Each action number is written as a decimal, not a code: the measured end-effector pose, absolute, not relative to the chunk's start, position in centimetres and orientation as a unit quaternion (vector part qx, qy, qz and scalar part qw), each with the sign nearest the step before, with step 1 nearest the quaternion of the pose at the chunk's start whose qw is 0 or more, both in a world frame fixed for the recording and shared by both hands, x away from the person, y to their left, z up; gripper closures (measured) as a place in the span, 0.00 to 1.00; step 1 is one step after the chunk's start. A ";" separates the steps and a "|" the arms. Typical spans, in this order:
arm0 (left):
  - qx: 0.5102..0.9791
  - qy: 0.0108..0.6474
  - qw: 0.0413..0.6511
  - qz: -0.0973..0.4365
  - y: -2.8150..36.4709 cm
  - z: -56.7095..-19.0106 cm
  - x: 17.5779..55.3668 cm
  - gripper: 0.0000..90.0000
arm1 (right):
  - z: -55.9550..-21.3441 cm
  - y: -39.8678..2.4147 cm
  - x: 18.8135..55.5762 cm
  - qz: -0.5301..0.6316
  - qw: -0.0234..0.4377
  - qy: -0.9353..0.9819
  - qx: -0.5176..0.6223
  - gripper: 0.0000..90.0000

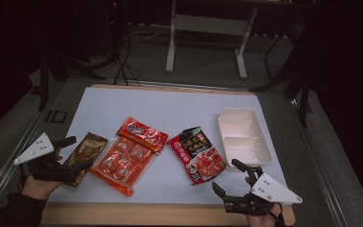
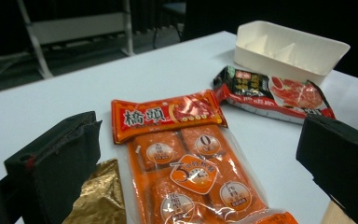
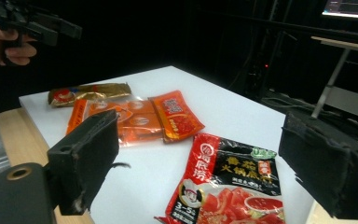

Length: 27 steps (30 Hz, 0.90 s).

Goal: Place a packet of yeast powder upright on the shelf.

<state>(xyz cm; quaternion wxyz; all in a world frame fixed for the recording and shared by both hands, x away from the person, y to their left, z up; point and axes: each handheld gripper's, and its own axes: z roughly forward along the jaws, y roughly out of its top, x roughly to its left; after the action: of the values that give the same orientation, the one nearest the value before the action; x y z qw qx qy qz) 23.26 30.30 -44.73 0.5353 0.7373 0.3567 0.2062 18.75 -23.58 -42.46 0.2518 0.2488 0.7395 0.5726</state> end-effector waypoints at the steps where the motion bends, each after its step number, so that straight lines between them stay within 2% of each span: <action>1: 0.740 0.359 0.533 0.198 30.2 -44.8 23.8 0.00 | -42.5 -23.5 18.8 0.569 0.251 0.743 0.250 0.13; 16: 0.744 0.412 0.486 0.201 30.7 -46.3 27.7 0.02 | -42.3 -22.8 17.8 0.588 0.246 0.737 0.226 0.12; 27: 0.746 0.461 0.436 0.205 32.7 -48.5 30.8 0.17 | -42.5 -22.7 17.8 0.585 0.244 0.739 0.226 0.12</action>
<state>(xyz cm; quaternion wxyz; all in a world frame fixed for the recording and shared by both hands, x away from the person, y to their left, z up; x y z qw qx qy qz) 30.80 32.71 -48.47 0.4356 0.7455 0.4609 0.2050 17.81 -22.66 -42.45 0.2444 0.2258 0.7395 0.5852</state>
